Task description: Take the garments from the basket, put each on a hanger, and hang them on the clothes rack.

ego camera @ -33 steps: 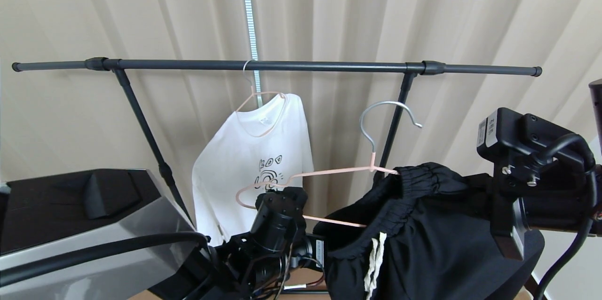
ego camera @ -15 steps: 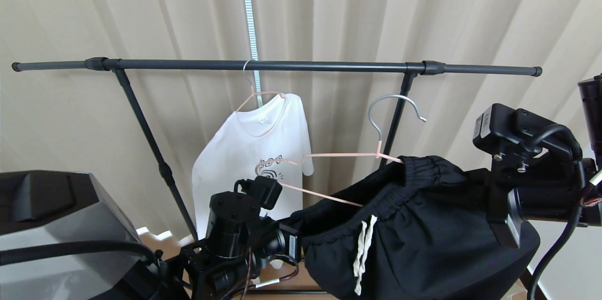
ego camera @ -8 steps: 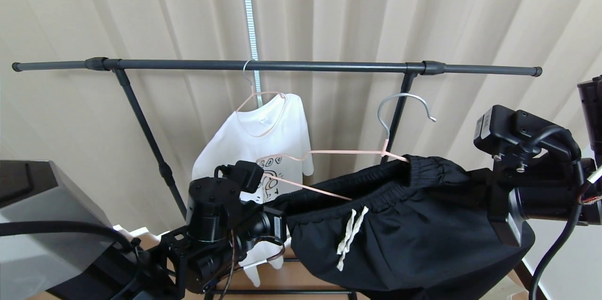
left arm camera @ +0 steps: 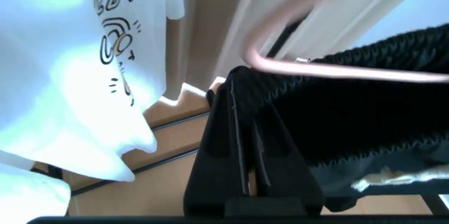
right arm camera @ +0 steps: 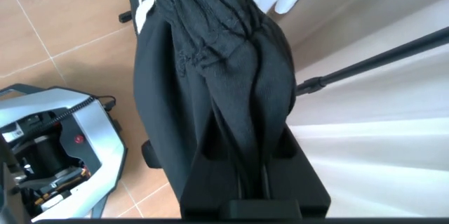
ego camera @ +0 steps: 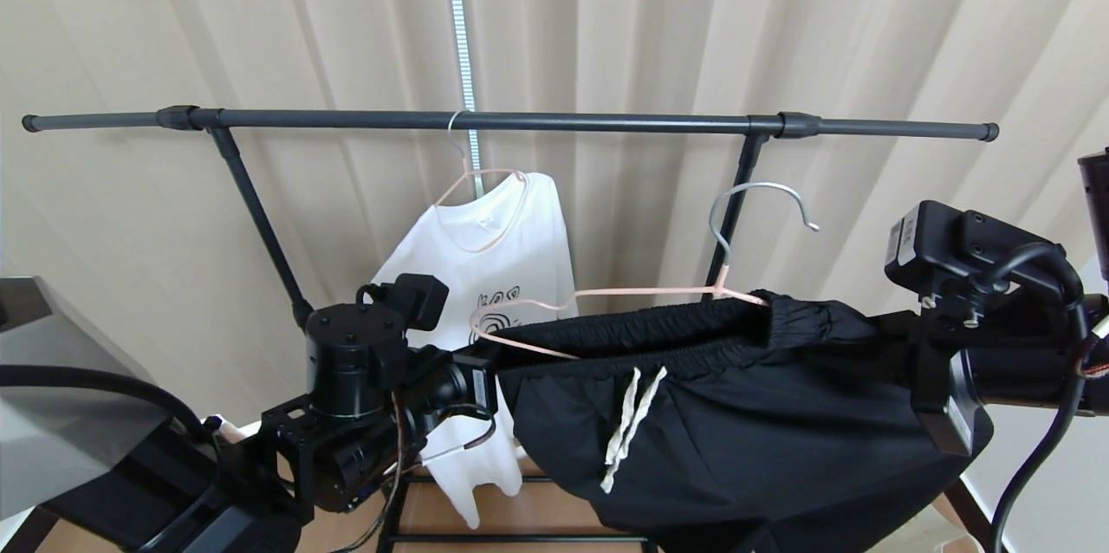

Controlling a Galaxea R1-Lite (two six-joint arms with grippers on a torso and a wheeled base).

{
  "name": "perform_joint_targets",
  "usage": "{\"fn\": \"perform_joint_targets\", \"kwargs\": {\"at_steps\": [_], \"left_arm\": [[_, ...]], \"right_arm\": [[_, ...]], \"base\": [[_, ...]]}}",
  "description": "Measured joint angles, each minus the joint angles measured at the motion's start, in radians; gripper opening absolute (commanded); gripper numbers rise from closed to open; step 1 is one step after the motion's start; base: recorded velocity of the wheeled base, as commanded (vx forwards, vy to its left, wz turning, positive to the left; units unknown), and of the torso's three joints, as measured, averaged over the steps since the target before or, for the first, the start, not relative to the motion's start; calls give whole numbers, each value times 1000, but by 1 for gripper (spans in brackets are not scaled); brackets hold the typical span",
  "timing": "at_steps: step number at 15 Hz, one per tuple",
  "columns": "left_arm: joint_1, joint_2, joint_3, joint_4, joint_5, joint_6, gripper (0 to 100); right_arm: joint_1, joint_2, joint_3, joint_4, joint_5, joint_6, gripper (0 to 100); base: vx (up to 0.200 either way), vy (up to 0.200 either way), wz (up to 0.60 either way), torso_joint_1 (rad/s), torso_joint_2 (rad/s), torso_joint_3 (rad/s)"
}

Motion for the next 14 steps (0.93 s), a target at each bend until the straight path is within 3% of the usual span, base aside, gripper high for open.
{"fn": "perform_joint_targets", "kwargs": {"at_steps": [4, 9, 14], "left_arm": [[31, -20, -4, 2, -1, 12, 0], [64, -56, -40, 33, -4, 78, 0], [69, -148, -113, 254, -4, 96, 0]], "right_arm": [[-13, 0, 14, 1, 0, -37, 0], [-23, 5, 28, 1, -1, -64, 0], [-49, 26, 28, 1, -8, -79, 0]], "base": [[0, 0, 0, 0, 0, 0], [0, 0, 0, 0, 0, 0], [0, 0, 0, 0, 0, 0]]}}
